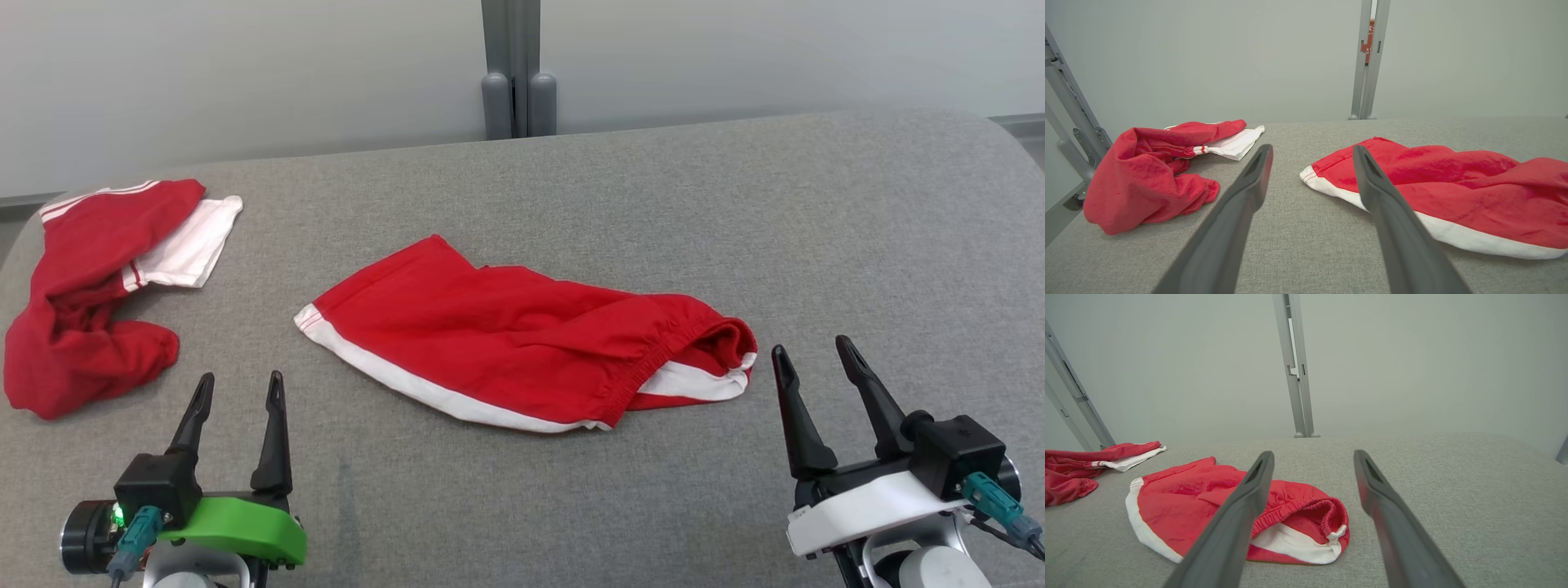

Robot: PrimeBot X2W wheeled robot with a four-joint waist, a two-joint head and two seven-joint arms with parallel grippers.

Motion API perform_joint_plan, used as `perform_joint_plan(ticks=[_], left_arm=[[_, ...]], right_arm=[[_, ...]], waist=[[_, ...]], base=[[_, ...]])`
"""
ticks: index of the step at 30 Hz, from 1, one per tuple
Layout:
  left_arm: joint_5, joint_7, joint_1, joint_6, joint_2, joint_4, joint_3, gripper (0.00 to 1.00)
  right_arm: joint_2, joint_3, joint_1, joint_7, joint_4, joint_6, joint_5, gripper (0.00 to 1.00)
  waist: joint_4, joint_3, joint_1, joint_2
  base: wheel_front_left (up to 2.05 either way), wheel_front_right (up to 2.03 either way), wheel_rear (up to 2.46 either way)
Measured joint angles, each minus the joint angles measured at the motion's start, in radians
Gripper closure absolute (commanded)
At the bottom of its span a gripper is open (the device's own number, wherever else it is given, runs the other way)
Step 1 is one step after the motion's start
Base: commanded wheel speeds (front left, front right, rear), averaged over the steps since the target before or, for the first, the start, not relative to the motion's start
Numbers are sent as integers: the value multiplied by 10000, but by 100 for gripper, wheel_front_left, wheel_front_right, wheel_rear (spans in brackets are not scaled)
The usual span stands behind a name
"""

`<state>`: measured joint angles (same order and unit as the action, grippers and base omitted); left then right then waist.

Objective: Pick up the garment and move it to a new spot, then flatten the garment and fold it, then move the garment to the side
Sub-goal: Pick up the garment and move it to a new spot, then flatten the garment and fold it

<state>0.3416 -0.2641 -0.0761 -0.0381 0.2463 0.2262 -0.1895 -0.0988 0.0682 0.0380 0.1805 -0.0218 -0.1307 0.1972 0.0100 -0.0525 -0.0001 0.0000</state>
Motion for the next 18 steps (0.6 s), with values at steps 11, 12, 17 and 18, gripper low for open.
perform_joint_plan(ticks=[11,12,17,18], left_arm=[[-261,0,-170,88,-159,-201,138,0],[-272,0,-290,115,-188,-293,159,0],[-491,0,-836,205,-360,-648,119,0],[-548,0,-946,211,-399,-713,107,0]], right_arm=[[-161,499,-67,-224,198,0,27,0],[-230,713,-122,-293,339,0,48,0],[-420,1691,-572,-416,1319,0,403,0],[-422,1896,-719,-416,1592,0,499,0]], waist=[[-41,-284,1,0],[-59,-370,0,0],[-219,-873,0,0],[-270,-1000,0,0]], base=[[0,0,0],[0,0,0],[0,0,0],[0,0,0]])
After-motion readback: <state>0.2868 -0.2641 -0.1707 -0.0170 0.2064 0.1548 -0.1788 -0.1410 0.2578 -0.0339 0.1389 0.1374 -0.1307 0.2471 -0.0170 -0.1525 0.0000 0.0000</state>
